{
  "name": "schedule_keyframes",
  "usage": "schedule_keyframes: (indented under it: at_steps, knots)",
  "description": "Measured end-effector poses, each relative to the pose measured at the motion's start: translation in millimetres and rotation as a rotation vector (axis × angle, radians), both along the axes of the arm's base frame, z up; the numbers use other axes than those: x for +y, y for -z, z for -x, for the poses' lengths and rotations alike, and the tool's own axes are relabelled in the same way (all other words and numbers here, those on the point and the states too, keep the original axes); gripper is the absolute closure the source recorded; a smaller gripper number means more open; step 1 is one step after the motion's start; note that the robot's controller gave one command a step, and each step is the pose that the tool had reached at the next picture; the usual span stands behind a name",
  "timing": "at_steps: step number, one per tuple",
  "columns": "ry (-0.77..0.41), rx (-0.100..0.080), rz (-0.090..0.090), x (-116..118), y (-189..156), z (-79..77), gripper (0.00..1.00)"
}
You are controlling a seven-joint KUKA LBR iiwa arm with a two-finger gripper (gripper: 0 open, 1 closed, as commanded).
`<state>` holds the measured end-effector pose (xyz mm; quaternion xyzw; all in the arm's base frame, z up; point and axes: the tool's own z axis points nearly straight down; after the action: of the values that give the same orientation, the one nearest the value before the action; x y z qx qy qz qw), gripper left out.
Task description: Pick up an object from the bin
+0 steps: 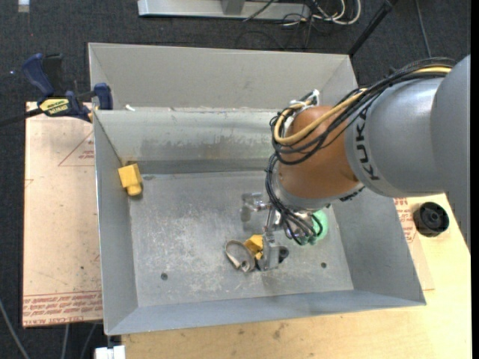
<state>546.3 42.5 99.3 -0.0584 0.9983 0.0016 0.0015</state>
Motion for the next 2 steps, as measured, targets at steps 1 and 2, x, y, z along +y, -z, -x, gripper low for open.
schedule_keyframes:
  at_steps: [1,2]
  knots:
    - [-0.276,-0.003,0.001,-6.8,3.5,20.0,1.00]
    - [-0.276,0.000,0.002,-7.5,4.7,20.9,0.00]
